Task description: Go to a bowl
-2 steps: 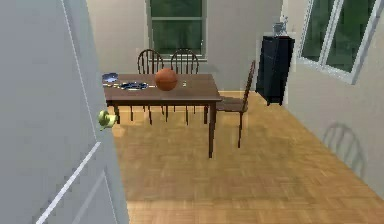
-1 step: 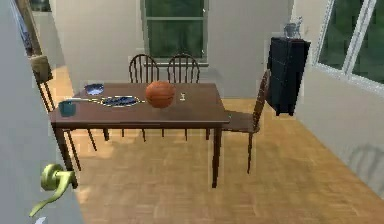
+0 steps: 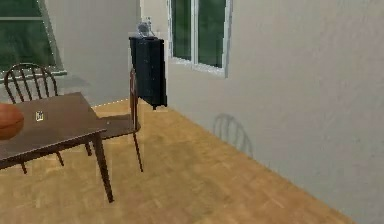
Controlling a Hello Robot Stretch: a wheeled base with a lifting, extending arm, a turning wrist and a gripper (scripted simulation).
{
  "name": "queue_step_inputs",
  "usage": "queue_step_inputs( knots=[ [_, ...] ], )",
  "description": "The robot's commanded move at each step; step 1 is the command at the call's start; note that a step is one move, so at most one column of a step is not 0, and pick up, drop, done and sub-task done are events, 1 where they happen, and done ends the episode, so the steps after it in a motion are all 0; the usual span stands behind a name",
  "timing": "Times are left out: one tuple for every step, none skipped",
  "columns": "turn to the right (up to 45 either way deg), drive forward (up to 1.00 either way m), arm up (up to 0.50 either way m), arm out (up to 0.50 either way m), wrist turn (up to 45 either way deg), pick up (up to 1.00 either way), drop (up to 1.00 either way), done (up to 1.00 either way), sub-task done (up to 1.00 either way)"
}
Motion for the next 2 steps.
queue_step_inputs(
  knots=[
    [0.0,1.00,0.00,0.00,0.0,0.00,0.00,0.00,0.00],
    [0.0,0.90,0.00,0.00,0.0,0.00,0.00,0.00,0.00]
  ],
)
